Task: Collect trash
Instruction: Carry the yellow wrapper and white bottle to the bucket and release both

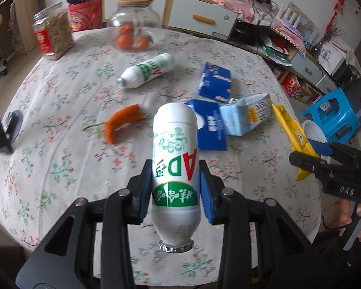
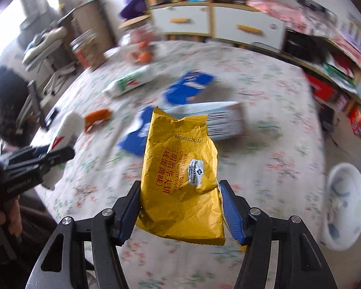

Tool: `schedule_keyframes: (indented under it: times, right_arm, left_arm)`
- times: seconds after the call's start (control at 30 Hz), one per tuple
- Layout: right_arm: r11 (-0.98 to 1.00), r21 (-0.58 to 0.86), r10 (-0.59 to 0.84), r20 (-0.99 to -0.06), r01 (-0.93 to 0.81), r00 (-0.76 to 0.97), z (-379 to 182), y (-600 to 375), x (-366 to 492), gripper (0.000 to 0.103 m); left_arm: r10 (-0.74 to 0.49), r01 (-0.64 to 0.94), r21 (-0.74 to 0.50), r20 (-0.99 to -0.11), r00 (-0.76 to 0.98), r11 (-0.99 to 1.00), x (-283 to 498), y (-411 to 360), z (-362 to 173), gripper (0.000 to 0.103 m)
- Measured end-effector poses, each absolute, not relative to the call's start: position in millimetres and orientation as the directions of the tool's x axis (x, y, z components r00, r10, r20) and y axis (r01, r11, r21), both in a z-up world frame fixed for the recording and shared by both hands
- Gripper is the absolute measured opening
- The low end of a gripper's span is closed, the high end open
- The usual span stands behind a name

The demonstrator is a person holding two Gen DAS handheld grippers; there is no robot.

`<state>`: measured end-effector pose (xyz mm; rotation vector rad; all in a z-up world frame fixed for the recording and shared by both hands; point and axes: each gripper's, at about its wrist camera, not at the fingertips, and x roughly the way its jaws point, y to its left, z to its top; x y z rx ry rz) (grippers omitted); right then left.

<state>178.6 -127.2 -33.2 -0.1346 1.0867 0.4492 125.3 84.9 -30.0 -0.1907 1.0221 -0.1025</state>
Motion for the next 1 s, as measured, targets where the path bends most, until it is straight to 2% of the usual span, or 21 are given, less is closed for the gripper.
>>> schedule_keyframes:
  times: [0.4, 0.67, 0.87, 0.97, 1.0]
  right_arm:
    - [0.985, 0.15, 0.172, -0.881, -0.083, 0.442, -22, -272, 221, 0.065]
    - [0.972, 0.18, 0.096, -0.89, 0.15, 0.446, -28, -368, 236, 0.065]
    - [0.947, 0.19, 0.061, -0.897, 0.258, 0.437, -35, -412, 233, 0.065]
    - [0.931, 0.219, 0.07, -0.892, 0.293, 0.446, -38, -432, 231, 0.07]
    - [0.923, 0.241, 0.083, -0.886, 0.301, 0.456, -38, -440, 229, 0.08]
  left_arm:
    - [-0.253, 0.17, -0.193, -0.823, 0.508, 0.966, 168, -18, -5, 0.038]
    - [-0.313, 0.262, -0.209, -0.828, 0.466, 0.942, 190, -80, 0, 0.038]
    - [-0.343, 0.328, -0.21, -0.835, 0.429, 0.921, 206, -130, -5, 0.038]
    - [-0.36, 0.356, -0.218, -0.841, 0.404, 0.909, 212, -155, -10, 0.038]
    - [-0.365, 0.366, -0.219, -0.842, 0.398, 0.904, 213, -162, -11, 0.038]
